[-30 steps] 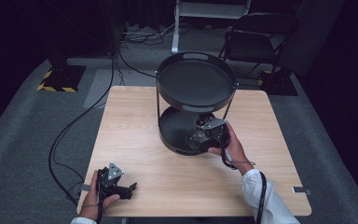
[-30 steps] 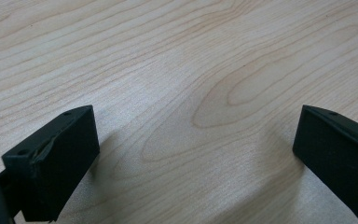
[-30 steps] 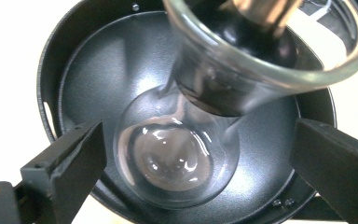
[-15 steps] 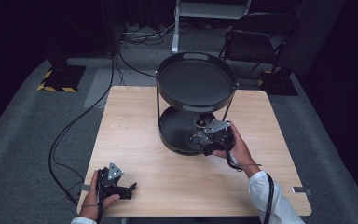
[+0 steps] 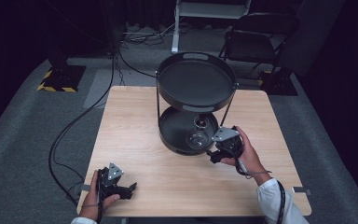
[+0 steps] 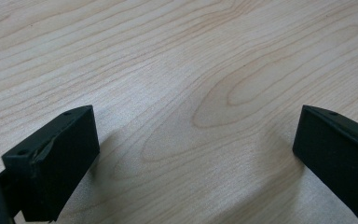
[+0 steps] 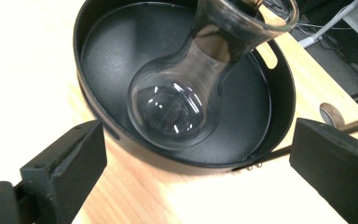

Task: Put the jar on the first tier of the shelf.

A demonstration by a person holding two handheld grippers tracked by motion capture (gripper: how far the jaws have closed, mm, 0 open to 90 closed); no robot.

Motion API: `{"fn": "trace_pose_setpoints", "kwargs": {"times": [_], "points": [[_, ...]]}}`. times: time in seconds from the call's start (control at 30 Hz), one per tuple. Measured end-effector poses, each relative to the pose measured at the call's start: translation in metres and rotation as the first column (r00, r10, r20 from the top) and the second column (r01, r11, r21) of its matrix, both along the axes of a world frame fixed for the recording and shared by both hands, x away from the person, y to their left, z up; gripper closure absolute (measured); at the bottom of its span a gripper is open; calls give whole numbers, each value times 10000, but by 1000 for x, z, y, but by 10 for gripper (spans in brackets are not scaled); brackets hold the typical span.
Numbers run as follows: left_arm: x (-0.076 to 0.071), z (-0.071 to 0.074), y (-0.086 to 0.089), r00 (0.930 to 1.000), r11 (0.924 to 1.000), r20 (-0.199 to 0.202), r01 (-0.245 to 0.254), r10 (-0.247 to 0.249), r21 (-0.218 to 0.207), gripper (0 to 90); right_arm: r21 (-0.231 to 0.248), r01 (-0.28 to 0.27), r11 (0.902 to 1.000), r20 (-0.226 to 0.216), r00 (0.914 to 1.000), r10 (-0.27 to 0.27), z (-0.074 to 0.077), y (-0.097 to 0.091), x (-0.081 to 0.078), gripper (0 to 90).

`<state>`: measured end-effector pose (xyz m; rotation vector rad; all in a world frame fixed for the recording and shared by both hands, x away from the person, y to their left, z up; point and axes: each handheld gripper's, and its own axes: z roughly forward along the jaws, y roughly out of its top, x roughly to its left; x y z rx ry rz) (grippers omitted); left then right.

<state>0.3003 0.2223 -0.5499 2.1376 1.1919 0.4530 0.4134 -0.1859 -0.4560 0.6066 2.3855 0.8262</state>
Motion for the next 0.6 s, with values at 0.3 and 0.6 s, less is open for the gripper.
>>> {"fn": "trace_pose_setpoints", "kwargs": {"times": [0.3,0.6], "points": [[0,0,0,10000,10000,4,8,-8,6,0,-177,-27,9998,133,9999,29,-2,-19,-19,35],[0,0,0,10000,10000,3,3,-3,3,0,-529,-39,9986,225,9997,51,-9,-34,-34,35]]}}
